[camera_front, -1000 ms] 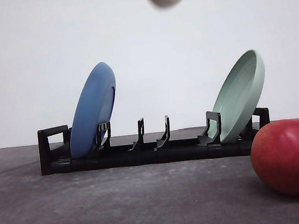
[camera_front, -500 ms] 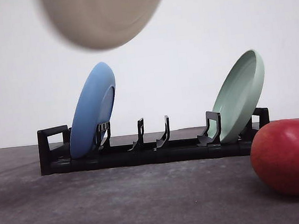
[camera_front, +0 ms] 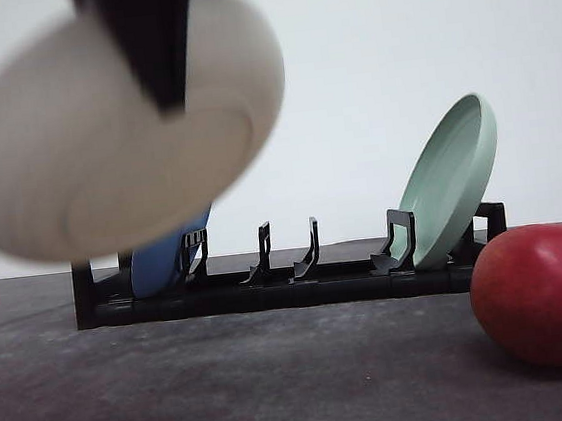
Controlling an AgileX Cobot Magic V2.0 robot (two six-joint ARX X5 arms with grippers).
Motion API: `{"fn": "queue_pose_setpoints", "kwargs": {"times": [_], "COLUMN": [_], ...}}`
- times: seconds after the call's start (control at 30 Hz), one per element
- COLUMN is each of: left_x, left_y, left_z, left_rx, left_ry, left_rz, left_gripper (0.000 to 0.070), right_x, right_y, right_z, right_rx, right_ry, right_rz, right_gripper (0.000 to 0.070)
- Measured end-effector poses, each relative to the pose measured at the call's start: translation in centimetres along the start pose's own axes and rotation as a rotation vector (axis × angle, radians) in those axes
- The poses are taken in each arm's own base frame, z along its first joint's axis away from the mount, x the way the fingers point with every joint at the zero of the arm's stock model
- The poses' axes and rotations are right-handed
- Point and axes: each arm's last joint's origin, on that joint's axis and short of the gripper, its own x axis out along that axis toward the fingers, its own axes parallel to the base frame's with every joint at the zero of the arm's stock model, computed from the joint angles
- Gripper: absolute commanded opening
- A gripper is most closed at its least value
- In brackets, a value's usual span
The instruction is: Place pomegranate in white plate
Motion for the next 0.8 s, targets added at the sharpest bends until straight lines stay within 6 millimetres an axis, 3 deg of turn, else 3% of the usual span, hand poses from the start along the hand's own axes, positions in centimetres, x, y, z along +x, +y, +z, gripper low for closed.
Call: {"fn": "queue_pose_setpoints", "kwargs": {"times": [0.17,0.33,0.6,0.7,0.8], "left_x": [3.4,5.8,7.3,7.4,7.4], "left_y": [-2.8,-5.1,-6.3,-6.3,-6.4], "left_z": [-1.1,-0.7,-0.4,-0.5,-0.5], "left_rx": [0.023,0.039,0.061,0.065,0.058], "left_ry": [-0.010,-0.008,0.010,0.016,0.027], "left_rz": [0.009,0.008,0.023,0.012,-0.026], "left_gripper": [0.0000,0.0000,0.0002,0.0111,0.0314], "right_x": [0.2,0.5,0.8,0.9,0.9], "right_y": [-0.2,-0.5,-0.8,-0.8,-0.8], "right_z": [0.0,0.1,0.1,0.1,0.0], "right_rx": [0.007,0.017,0.027,0.029,0.032], "right_ry": [0.007,0.018,0.030,0.031,0.036], "right_rz": [-0.001,-0.002,-0.003,-0.003,-0.003], "right_gripper": [0.0569,0.0569,0.0569,0.0569,0.0569]}}
